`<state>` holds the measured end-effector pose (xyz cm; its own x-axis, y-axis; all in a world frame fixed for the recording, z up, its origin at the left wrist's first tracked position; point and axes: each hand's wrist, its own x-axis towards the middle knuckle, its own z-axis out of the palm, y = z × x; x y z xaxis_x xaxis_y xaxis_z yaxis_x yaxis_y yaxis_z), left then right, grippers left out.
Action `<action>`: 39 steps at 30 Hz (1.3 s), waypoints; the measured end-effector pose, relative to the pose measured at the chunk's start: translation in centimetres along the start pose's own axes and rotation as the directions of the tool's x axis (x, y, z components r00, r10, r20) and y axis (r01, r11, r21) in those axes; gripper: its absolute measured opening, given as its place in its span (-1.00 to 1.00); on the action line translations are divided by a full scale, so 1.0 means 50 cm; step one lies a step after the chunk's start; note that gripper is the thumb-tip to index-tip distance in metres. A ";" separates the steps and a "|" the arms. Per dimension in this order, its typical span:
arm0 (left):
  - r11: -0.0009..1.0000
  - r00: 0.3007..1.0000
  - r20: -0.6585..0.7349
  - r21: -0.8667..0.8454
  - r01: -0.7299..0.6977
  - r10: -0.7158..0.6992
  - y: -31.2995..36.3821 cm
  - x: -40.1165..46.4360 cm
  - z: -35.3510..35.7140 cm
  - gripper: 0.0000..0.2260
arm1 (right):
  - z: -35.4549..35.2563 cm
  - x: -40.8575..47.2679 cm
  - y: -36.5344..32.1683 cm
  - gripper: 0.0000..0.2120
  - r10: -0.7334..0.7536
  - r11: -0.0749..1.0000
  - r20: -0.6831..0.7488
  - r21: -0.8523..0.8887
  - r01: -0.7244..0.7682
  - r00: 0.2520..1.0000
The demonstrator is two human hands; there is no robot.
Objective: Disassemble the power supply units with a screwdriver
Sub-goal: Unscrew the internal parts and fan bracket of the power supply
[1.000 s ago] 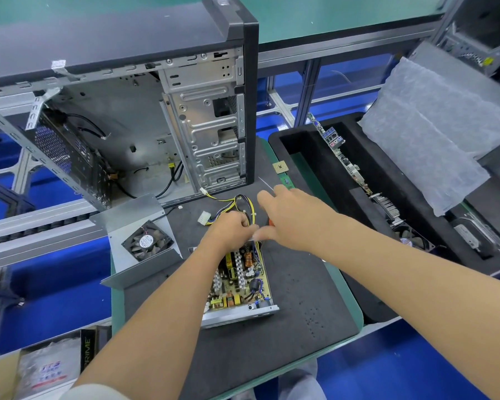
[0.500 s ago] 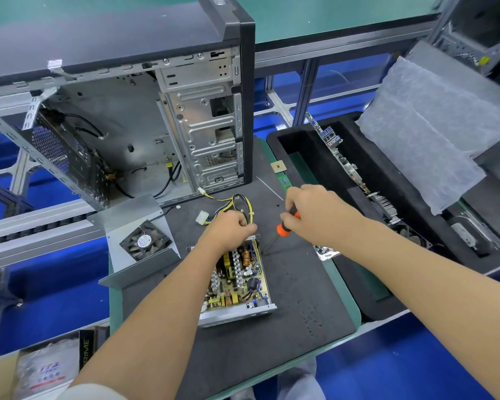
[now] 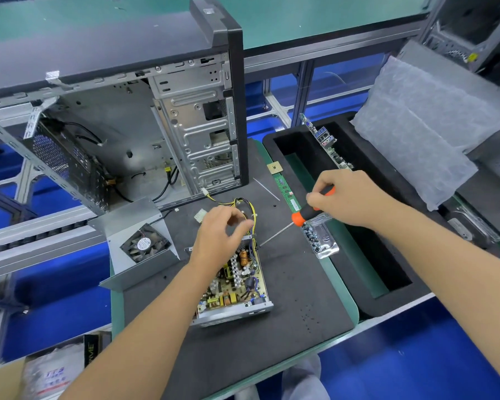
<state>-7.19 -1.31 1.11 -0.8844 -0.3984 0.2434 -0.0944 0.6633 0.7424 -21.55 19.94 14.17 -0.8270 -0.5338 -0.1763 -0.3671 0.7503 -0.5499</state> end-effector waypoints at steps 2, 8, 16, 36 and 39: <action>0.993 0.993 0.050 0.036 -0.110 0.108 0.006 -0.028 -0.015 -0.55 | -0.006 0.001 0.006 -0.85 0.024 0.998 0.006 0.064 -0.024 1.000; 0.998 0.993 0.117 0.062 -0.013 0.005 0.012 -0.076 -0.022 -0.78 | 0.009 0.001 0.013 -0.82 0.052 0.983 0.041 0.176 -0.058 0.998; 0.984 0.984 0.009 -0.024 0.176 -0.176 -0.043 -0.122 -0.085 -0.88 | 0.021 -0.015 0.006 -0.81 0.037 0.985 0.046 0.169 -0.044 0.998; 0.993 0.993 0.012 0.023 0.118 -0.119 -0.094 -0.337 -0.103 -0.76 | 0.154 -0.128 -0.094 -0.78 -0.427 0.802 0.261 -0.334 0.496 0.866; 0.992 0.998 0.041 0.114 -0.048 0.043 -0.075 -0.356 -0.072 -0.69 | 0.161 -0.132 -0.099 -0.78 -0.446 0.767 0.283 -0.368 0.526 0.849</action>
<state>10.53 1.02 -3.76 -0.9058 -0.3427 0.2491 -0.1035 0.7492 0.6542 -10.85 16.63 11.48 -0.4175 -0.8985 -0.1358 -0.8731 0.4380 -0.2139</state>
